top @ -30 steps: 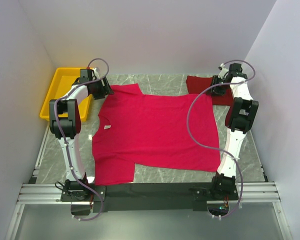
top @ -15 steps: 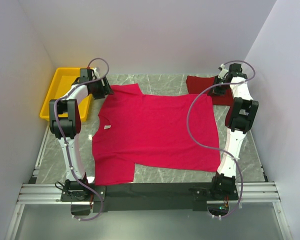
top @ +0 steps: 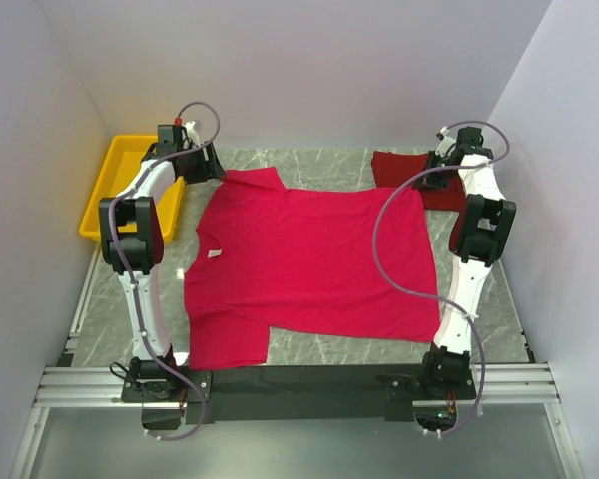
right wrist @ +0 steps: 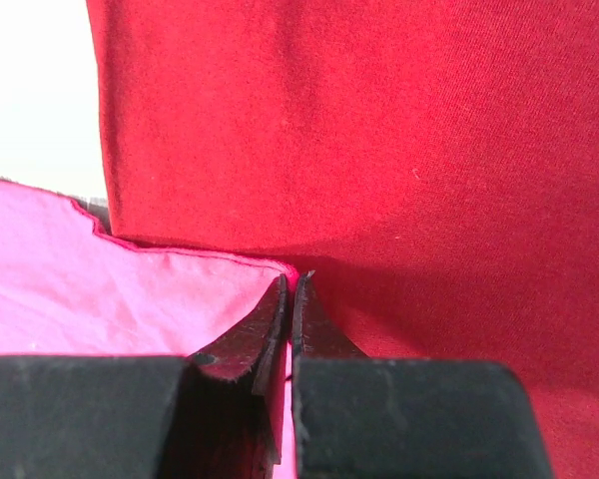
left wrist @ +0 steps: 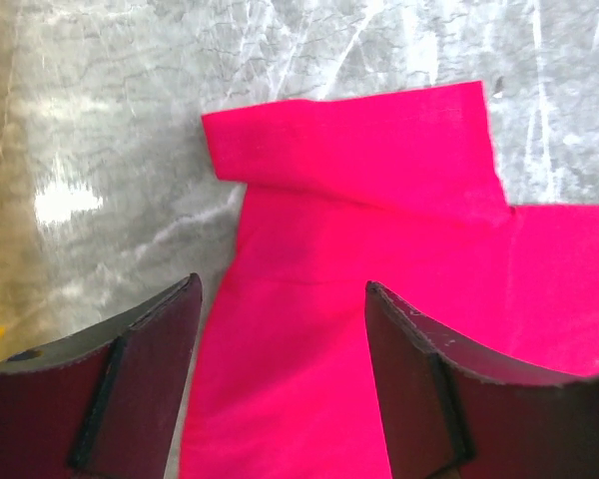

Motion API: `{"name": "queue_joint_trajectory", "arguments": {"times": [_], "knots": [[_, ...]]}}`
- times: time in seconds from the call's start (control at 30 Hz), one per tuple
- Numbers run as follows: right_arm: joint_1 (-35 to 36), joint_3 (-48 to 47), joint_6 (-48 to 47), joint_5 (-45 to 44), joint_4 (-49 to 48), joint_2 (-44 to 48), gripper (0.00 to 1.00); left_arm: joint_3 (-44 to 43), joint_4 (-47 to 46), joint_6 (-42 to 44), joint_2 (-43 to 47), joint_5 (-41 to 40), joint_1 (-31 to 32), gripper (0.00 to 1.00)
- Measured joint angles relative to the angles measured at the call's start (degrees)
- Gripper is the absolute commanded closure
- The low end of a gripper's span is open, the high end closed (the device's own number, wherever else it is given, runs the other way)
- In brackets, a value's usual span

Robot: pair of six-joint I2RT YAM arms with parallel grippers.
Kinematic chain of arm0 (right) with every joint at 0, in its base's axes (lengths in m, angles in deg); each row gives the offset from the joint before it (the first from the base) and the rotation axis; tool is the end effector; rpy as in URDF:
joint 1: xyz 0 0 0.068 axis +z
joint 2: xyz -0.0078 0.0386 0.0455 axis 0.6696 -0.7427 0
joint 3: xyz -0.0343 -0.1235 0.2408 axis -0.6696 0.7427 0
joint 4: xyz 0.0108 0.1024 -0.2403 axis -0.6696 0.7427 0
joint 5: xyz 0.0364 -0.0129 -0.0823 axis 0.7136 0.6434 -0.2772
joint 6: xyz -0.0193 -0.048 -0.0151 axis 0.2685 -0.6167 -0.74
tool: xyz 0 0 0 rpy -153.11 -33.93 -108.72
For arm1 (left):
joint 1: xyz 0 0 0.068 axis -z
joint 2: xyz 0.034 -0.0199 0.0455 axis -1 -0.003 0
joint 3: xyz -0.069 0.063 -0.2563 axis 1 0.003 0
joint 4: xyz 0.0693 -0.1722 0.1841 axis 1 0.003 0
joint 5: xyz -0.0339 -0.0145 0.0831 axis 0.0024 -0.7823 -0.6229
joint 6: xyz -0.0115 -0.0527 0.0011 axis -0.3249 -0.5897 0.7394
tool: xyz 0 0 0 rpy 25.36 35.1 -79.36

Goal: Fold and stack the t-shirts
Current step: Flatten the tshirt out

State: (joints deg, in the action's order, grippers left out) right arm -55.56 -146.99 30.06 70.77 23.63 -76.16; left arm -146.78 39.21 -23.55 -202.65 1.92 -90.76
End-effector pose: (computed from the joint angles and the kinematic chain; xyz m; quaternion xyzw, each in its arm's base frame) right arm 0.5236 -0.1070 0.1801 0.0241 0.9305 0.2221 0.2903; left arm 0.5039 -0.0046 0.2123 -0.0503 0.9052 -0.2120 0.3648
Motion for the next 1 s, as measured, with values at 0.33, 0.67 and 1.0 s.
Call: {"name": "queue_joint_trajectory", "arguments": {"times": [0.33,0.67,1.0], "knots": [[-0.15,0.63,0.59,0.42,-0.61,0.02,1.00,-5.79,3.39,1.86,-8.35,-1.42,0.85,0.33],[-0.31,0.76,0.85,1.05,-0.85,0.02,1.00,-11.63,5.20,2.67,-12.35,-1.64,2.91,0.56],[-0.52,0.76,0.87,1.51,-0.85,0.02,1.00,-11.98,6.01,2.93,-12.96,-2.08,2.93,0.99]]}}
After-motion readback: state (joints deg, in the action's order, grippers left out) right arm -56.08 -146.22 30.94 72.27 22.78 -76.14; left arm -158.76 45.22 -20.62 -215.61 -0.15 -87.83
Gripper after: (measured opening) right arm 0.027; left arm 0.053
